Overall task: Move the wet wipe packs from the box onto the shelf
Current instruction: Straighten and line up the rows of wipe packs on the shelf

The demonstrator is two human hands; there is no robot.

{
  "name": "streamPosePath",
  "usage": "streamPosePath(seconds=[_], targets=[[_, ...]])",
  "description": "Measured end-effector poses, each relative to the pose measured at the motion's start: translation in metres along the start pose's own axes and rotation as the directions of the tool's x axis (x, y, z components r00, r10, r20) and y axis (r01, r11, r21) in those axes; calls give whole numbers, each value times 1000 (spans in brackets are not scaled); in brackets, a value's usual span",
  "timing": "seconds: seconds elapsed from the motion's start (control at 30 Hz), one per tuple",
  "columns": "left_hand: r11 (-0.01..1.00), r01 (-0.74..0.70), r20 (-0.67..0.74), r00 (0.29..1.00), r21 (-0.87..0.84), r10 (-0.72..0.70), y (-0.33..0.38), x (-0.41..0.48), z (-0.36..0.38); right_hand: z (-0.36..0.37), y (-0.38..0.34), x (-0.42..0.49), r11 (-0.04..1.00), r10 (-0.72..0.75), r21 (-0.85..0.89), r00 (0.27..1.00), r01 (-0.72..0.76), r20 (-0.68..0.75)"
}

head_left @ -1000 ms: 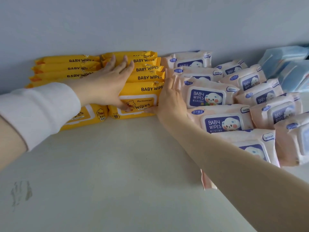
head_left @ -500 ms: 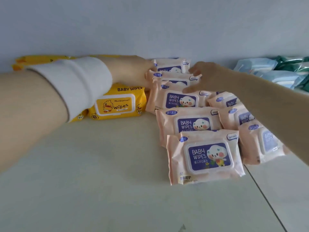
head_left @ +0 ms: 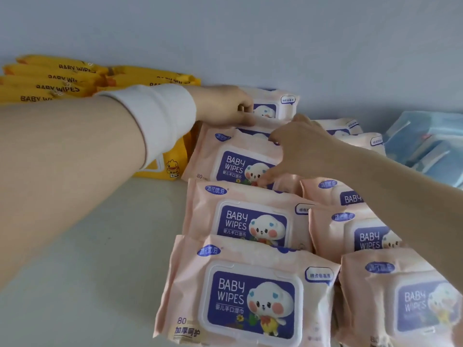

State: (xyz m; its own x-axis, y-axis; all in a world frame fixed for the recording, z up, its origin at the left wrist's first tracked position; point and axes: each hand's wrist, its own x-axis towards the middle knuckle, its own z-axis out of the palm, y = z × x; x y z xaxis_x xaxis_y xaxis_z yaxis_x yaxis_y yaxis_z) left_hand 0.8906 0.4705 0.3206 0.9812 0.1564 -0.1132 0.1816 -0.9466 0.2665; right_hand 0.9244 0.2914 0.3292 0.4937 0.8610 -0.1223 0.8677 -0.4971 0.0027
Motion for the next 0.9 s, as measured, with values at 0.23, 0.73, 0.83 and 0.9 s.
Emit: streamPosePath(seconds=[0.23, 0.73, 0.83, 0.9], targets=[[971, -24, -129, 992, -240, -8, -7, -9, -23, -2, 7, 13, 994, -80, -100, 957, 54, -279], [991, 72, -167, 982, -114, -91, -16, 13, -27, 4, 1, 8, 961, -133, -269, 960, 64, -246], [995, 76, -143, 986, -69, -85, -15, 19, -26, 6, 1, 8, 962, -138, -265, 961, 71, -240], [996, 69, -102, 992, -53, -75, -14, 21, -27, 7, 0, 7, 964, -134, -255, 963, 72, -236]])
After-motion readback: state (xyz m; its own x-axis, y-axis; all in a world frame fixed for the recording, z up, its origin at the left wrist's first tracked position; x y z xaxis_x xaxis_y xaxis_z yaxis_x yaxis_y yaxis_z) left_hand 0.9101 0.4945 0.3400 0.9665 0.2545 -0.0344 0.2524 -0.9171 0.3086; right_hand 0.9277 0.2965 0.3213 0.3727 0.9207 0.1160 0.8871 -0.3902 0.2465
